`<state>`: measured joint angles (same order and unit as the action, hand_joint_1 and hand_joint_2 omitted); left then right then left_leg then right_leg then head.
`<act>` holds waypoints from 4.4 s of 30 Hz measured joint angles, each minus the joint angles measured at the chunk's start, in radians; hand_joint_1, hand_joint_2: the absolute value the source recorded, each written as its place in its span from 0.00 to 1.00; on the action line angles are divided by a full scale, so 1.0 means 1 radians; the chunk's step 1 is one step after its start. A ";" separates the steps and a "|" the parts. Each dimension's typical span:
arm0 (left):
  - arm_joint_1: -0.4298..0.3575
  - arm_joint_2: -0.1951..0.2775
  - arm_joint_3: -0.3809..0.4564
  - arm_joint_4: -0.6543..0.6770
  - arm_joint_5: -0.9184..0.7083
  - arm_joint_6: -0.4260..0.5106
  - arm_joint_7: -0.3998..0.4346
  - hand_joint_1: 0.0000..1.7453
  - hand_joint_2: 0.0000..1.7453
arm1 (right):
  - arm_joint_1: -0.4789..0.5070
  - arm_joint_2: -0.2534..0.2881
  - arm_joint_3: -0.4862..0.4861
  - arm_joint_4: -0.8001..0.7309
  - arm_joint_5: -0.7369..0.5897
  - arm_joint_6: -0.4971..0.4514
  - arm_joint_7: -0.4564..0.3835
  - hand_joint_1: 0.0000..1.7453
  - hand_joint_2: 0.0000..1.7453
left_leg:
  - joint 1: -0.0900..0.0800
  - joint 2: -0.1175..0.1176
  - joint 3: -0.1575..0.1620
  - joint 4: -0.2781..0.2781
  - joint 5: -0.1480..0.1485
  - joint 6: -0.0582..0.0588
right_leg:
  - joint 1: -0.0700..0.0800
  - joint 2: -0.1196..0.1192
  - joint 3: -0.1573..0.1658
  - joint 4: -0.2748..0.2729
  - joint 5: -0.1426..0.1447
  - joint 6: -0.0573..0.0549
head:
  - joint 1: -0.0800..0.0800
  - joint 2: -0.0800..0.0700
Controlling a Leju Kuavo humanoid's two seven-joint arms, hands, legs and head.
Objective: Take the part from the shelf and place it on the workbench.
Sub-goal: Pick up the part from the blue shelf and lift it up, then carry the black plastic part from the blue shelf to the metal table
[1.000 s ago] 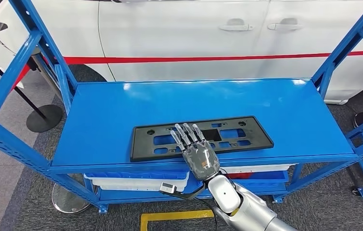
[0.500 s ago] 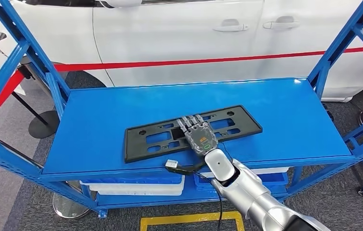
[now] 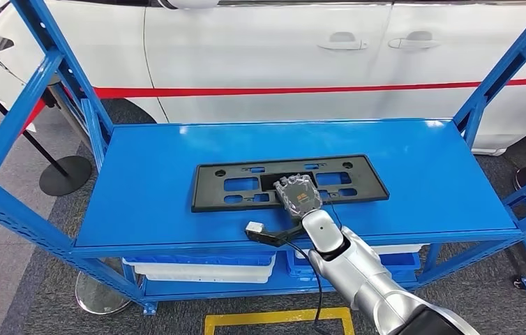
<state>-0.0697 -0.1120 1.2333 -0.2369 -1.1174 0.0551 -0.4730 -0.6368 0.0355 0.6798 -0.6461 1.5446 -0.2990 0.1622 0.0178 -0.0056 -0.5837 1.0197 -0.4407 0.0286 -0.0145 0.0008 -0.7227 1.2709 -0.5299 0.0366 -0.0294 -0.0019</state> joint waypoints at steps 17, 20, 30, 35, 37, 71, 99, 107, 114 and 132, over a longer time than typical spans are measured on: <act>0.017 -0.015 0.054 0.000 0.060 0.024 -0.032 0.00 0.00 | 0.392 0.058 -0.147 -0.953 -0.982 -0.296 -0.524 1.00 1.00 | 0.002 0.000 -0.060 0.150 -0.061 -0.050 | 0.011 -0.002 0.135 -0.249 0.081 -0.060 | -0.002 0.000; 0.015 -0.016 0.061 0.000 0.060 0.028 -0.032 0.00 0.00 | 0.445 0.040 -0.146 -1.136 -1.139 -0.308 -0.614 1.00 1.00 | -0.005 -0.001 0.007 0.015 -0.022 -0.035 | 0.013 0.000 0.132 -0.239 0.073 -0.047 | -0.001 0.000; 0.012 -0.034 0.117 0.000 0.115 0.077 -0.016 0.00 0.00 | 0.697 0.001 -0.170 -1.418 -1.417 -0.262 -0.755 1.00 1.00 | 0.001 0.002 0.015 -0.006 -0.009 -0.002 | -0.002 0.000 0.007 0.031 -0.051 0.000 | 0.004 0.000; 0.010 -0.043 0.137 0.000 0.125 0.087 -0.013 0.00 0.00 | 0.816 -0.001 -0.201 -1.418 -1.450 -0.138 -0.795 1.00 1.00 | -0.002 -0.001 0.012 0.005 -0.013 -0.023 | -0.008 0.002 0.139 -0.227 0.064 -0.007 | 0.003 0.000; 0.009 -0.044 0.144 0.000 0.127 0.092 -0.011 0.00 0.00 | 0.856 0.003 -0.218 -1.412 -1.449 -0.088 -0.806 1.00 1.00 | -0.003 -0.002 0.012 0.003 -0.008 -0.037 | -0.004 0.004 0.136 -0.233 0.068 -0.022 | 0.003 0.000; -0.008 -0.024 0.160 -0.005 0.089 0.088 -0.011 0.00 0.00 | 1.075 0.058 -0.288 -1.192 -1.440 -0.028 -0.857 1.00 1.00 | -0.007 0.075 -0.032 0.041 -0.018 -0.052 | -0.008 -0.037 0.199 -0.250 0.024 -0.047 | 0.006 0.000; -0.008 -0.001 0.126 -0.008 0.040 0.061 0.030 0.00 0.00 | 1.152 0.127 -0.347 -1.191 -1.424 -0.021 -0.857 1.00 1.00 | -0.015 0.129 0.099 -0.026 -0.063 -0.042 | -0.011 -0.060 0.154 -0.233 0.055 -0.026 | 0.011 0.000; -0.006 0.002 0.127 -0.008 0.066 0.043 0.030 0.00 0.00 | 1.131 0.143 -0.351 -1.163 -1.404 -0.022 -0.857 1.00 1.00 | -0.005 0.013 -0.045 0.281 -0.205 -0.058 | -0.006 0.037 0.127 -0.239 0.079 -0.062 | 0.008 0.000; -0.009 0.010 0.127 -0.008 0.064 0.038 0.040 0.00 0.00 | 1.088 0.146 -0.351 -1.127 -1.390 -0.031 -0.856 1.00 1.00 | -0.012 -0.064 0.074 -0.014 -0.059 -0.031 | -0.005 0.127 0.116 -0.237 0.097 -0.033 | 0.009 0.000; -0.013 0.006 0.128 -0.008 0.062 0.036 0.032 0.00 0.00 | 1.049 0.145 -0.354 -1.112 -1.366 -0.056 -0.835 1.00 1.00 | -0.015 0.108 0.076 0.005 -0.081 -0.050 | 0.000 -0.034 0.138 -0.242 0.073 -0.055 | 0.013 0.000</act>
<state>-0.0828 -0.1064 1.3608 -0.2445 -1.0553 0.0911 -0.4409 0.4125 0.1807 0.3258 -1.7580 0.1789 -0.3553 -0.6726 0.0030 0.1028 -0.5081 1.0244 -0.5218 -0.0211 -0.0148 -0.0329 -0.5850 1.0288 -0.4573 -0.0189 -0.0165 -0.0019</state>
